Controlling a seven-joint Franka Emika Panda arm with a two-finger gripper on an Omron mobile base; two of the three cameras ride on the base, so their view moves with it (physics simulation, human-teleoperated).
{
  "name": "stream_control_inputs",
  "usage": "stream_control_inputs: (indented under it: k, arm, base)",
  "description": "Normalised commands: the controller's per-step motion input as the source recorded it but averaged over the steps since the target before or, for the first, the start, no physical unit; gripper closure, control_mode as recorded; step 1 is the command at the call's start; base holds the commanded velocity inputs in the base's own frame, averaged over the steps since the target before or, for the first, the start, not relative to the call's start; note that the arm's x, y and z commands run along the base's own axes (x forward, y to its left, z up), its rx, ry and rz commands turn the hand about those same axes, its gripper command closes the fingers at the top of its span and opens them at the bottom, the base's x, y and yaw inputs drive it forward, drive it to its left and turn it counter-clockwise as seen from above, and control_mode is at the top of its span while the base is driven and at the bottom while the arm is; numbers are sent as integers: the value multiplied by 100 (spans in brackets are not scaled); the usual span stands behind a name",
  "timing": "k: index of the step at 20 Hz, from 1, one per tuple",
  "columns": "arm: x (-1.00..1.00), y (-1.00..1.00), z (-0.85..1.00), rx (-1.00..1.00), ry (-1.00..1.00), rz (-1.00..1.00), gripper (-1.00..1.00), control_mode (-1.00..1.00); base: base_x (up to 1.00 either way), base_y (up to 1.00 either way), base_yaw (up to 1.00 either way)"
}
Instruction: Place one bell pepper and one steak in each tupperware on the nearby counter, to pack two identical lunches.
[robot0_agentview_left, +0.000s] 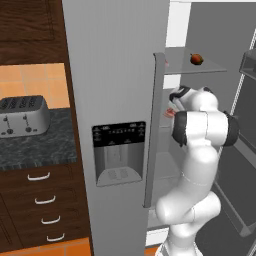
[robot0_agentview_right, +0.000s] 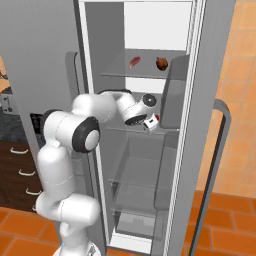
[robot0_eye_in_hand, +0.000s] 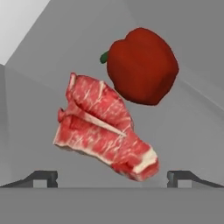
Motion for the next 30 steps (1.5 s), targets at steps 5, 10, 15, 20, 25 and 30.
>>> stream_control_inputs:
  k: [5,10,15,20,25,30]
  arm:
    - [26,-20,-1,0,0,5,-100,-100]
    - [37,0,-12,0,0,3,-100,-100]
    - [16,12,-25,0,0,0,-100,-100]
    - [-5,39,-23,-1,1,0,-100,-100]
    - [-19,49,-16,-2,0,0,-100,-100]
    - [11,6,-3,0,0,0,100,-100]
  base:
    - [0,0,0]
    - [0,0,0]
    - [0,0,0]
    - [0,0,0]
    - [0,0,0]
    - [0,0,0]
